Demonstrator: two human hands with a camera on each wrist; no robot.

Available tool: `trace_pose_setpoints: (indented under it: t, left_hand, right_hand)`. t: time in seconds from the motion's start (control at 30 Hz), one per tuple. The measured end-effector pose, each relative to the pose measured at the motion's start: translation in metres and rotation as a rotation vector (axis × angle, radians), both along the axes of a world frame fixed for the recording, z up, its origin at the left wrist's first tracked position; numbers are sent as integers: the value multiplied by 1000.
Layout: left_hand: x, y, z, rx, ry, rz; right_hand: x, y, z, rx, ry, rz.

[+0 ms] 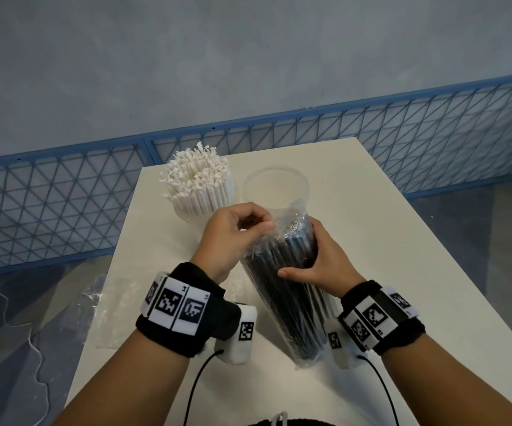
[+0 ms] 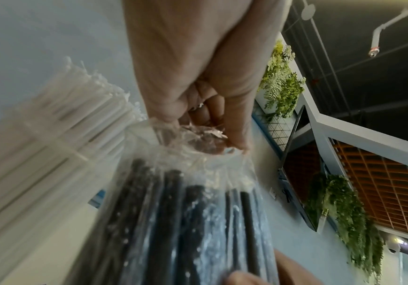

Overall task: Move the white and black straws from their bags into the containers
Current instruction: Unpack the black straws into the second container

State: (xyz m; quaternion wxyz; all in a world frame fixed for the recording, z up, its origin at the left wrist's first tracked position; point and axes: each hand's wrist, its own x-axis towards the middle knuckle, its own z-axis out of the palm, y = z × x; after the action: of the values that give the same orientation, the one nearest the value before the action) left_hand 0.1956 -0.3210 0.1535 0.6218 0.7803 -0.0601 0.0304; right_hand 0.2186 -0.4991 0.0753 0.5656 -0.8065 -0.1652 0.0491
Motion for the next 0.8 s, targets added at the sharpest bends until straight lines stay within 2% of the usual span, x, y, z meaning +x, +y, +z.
trace_pose_setpoints:
  t: [0.1, 0.23, 0.37, 0.47, 0.6, 0.7, 0.8]
  left_hand:
    - [3, 1, 2, -57, 33, 26]
    - [13, 19, 14, -337, 155, 143]
    - [18, 21, 23, -259, 231, 101]
    - [23, 25, 29, -409, 314, 78]
    - [26, 34, 42, -562, 250, 186]
    - [20, 40, 46, -543, 118, 271]
    - [1, 42, 22, -294, 112, 152]
  right_hand:
    - [-2, -1, 0, -25, 4, 8]
    - [-4, -6, 2, -33, -5, -16]
    - [-1, -3, 3, -19, -8, 11]
    - [-2, -3, 2, -5, 2, 10]
    - [-6, -8, 5, 11, 17, 18]
    - [-10, -10, 10, 32, 21, 23]
    - [-13, -11, 16, 121, 34, 17]
